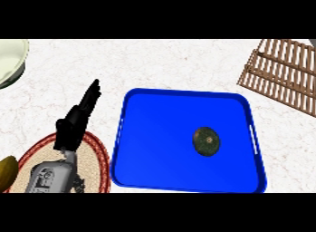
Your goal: Pick the cupcake from the tray and place it in the tiered shelf
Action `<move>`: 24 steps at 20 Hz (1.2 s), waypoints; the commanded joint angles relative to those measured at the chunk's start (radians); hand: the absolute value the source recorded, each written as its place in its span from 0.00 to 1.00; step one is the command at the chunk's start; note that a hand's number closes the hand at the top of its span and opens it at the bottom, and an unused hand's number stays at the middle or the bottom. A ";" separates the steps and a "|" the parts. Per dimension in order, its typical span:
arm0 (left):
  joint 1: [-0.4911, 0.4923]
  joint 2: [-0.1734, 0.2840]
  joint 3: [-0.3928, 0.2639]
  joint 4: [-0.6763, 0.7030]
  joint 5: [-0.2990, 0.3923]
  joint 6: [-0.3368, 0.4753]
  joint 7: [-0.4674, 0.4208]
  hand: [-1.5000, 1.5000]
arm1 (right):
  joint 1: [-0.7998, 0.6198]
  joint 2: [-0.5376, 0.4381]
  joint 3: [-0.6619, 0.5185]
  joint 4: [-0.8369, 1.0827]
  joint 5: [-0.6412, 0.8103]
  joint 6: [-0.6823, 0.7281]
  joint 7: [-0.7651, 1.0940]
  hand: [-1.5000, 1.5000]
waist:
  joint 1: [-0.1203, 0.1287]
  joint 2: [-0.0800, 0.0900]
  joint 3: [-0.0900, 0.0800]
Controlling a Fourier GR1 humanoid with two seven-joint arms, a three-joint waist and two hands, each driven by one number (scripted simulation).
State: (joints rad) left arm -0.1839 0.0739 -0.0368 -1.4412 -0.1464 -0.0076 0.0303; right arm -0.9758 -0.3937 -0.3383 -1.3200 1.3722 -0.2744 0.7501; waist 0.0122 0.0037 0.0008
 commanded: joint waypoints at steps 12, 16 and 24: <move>-0.022 0.001 0.018 -0.006 -0.008 0.008 0.009 0.50 | 0.059 -0.144 -0.063 0.180 0.012 -0.074 0.045 1.00 | -0.014 -0.004 -0.003; -0.018 0.011 0.023 -0.005 -0.006 -0.002 0.023 0.50 | 0.188 -0.076 -0.062 0.070 0.027 -0.122 0.117 0.00 | -0.018 -0.006 -0.001; 0.027 -0.016 0.011 -0.019 -0.009 0.008 -0.002 0.50 | 0.212 -0.100 -0.115 -0.059 -0.142 -0.161 0.078 0.00 | -0.012 -0.005 -0.001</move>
State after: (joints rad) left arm -0.1690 0.0713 -0.0196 -1.4396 -0.1524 -0.0105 0.0186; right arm -0.7896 -0.5069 -0.4361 -1.3198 1.2876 -0.3984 0.8275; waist -0.0022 -0.0015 0.0000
